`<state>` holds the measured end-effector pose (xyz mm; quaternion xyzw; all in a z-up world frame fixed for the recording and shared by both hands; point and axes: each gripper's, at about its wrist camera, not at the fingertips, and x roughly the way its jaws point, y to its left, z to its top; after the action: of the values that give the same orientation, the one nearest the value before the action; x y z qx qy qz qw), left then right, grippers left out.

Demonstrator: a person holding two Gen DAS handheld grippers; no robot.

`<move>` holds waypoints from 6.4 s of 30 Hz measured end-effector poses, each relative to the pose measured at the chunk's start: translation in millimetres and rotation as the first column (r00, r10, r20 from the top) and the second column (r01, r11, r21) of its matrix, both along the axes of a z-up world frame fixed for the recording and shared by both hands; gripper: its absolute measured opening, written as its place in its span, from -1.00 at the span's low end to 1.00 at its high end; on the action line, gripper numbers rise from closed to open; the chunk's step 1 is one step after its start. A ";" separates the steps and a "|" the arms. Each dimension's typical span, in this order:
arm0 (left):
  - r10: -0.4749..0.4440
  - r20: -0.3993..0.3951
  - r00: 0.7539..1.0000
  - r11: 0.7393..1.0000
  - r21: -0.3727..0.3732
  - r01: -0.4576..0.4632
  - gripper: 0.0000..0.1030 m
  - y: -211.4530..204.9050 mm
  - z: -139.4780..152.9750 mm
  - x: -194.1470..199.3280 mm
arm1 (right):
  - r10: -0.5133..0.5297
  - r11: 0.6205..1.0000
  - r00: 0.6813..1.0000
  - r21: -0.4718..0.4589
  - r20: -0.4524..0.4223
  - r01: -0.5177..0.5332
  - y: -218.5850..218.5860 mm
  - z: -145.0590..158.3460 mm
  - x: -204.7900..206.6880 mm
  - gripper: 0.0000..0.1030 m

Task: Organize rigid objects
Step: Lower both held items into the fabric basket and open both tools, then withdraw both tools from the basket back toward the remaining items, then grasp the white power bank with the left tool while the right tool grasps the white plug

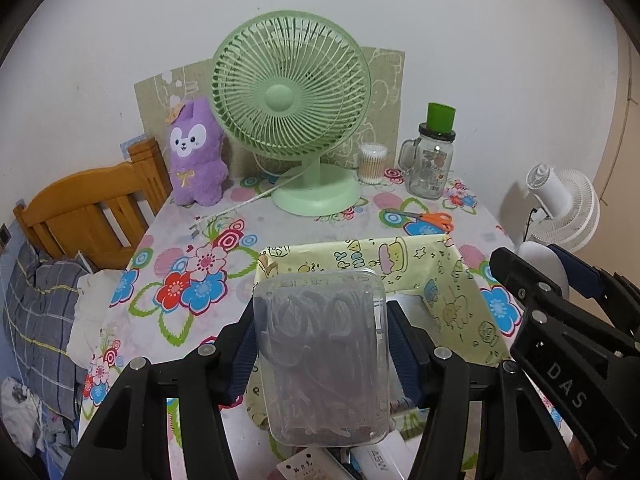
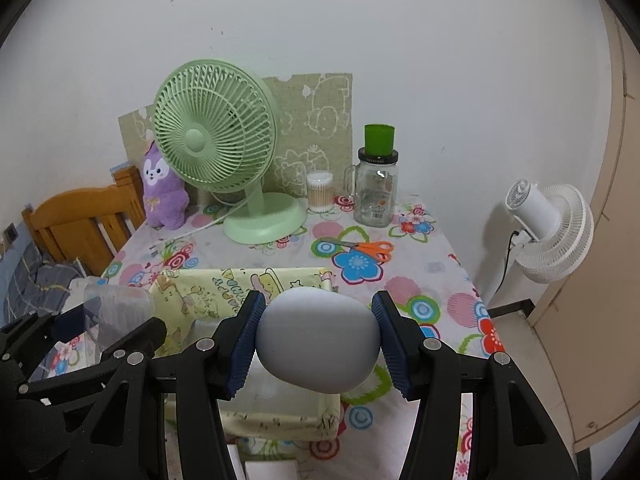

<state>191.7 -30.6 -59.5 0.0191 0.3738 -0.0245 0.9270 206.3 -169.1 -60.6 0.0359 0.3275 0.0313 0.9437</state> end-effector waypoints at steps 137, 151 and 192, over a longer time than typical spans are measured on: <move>0.015 -0.058 0.998 0.996 -0.083 -0.020 0.98 1.2 -31.0 -140.5 | 0.060 0.997 0.995 -0.044 0.076 -0.057 15.0 1.4 -161.3 1.00; 0.028 -0.121 0.992 0.994 -0.099 -0.040 0.98 1.6 -64.7 -135.2 | 0.086 0.996 0.996 -0.027 0.018 -0.086 17.5 -31.0 -155.1 1.00; -0.017 -0.260 0.965 0.993 -0.119 -0.014 0.12 5.2 -122.9 -103.8 | 0.102 0.994 0.984 -0.025 -0.144 -0.106 40.3 -94.0 -106.3 1.00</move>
<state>87.9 -25.4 -182.4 -0.0394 0.4902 -0.0500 0.8693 100.0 -128.9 -154.5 0.0055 0.3960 0.0725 0.9154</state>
